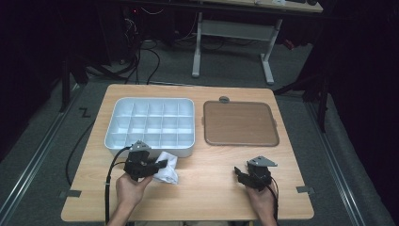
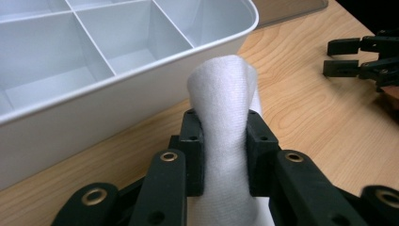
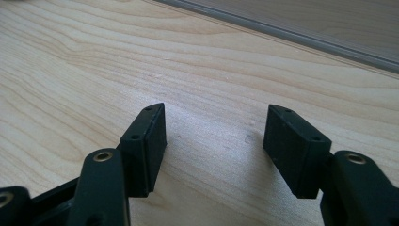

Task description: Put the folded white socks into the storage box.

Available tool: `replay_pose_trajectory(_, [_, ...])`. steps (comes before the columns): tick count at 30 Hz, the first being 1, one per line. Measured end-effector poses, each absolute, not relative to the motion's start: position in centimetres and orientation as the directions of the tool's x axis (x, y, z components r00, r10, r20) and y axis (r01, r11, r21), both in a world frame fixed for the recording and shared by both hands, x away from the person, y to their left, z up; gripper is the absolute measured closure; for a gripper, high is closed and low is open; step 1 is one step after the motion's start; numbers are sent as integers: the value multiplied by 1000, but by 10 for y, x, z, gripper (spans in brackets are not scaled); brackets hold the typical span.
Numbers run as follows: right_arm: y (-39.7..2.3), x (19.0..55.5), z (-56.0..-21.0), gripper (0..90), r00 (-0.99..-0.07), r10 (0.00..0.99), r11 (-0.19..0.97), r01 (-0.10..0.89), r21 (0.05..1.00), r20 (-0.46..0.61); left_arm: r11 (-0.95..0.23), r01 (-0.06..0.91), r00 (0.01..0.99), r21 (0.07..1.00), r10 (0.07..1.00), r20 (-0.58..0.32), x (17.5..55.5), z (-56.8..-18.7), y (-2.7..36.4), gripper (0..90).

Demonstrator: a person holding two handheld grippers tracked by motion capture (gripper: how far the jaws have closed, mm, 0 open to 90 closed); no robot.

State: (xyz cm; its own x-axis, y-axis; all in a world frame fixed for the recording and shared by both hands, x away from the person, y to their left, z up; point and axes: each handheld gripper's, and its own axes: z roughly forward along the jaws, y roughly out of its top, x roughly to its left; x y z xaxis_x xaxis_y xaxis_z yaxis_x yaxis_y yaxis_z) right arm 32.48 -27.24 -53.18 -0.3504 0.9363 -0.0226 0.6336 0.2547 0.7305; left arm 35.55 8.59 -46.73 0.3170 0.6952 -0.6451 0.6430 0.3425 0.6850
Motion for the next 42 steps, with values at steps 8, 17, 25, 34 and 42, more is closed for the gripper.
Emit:
replay_pose_trajectory(8, [-272,325,-532,400,-351,936,255,634,730,-23,351,635,329,688,683,-652,358,-455,87,736])
replay_pose_trajectory(17, [-272,325,-532,400,-350,936,255,634,730,-23,364,633,337,683,664,-667,361,-446,90,736])
replay_pose_trajectory(25, [-272,325,-532,400,-350,936,254,634,730,-22,371,634,345,679,650,-677,365,-436,91,736])
replay_pose_trajectory(34, [-272,325,-532,399,-350,936,255,634,730,-22,372,628,353,684,647,-676,375,-423,91,736])
replay_pose_trajectory(42, [-272,325,-532,399,-351,936,255,634,730,-22,384,619,354,685,642,-680,385,-412,97,736])
